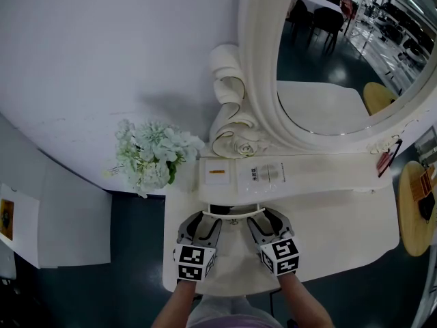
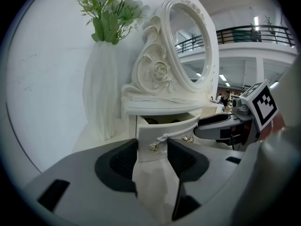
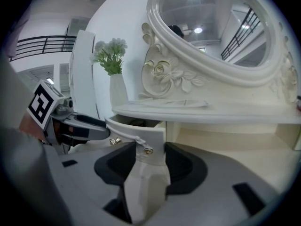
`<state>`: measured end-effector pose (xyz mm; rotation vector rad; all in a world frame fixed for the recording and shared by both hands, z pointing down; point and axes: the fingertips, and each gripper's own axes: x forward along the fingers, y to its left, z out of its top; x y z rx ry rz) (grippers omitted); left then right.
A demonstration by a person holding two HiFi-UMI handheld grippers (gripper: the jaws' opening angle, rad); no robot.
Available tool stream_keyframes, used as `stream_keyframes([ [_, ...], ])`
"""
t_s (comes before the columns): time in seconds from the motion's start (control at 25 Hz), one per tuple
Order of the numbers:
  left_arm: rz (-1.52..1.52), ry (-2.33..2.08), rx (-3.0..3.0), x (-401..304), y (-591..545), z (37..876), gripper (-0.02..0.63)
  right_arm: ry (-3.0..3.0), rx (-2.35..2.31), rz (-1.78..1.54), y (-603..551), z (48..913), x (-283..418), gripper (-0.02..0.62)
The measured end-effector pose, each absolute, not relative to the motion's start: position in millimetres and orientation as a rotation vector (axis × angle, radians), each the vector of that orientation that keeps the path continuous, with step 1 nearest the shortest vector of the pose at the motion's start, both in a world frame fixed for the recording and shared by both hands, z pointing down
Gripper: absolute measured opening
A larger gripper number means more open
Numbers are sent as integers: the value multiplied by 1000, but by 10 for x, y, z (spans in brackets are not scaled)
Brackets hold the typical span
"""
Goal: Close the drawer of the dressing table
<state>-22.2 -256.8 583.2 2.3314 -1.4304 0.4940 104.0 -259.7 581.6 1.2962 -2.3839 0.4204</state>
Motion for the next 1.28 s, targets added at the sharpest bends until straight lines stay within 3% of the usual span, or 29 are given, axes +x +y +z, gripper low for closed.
stream_keyframes([
  [1.28,453,-1441,2320,-251,-2944,5828,204,-2390,1353,437,-2947,5813,1028,201],
])
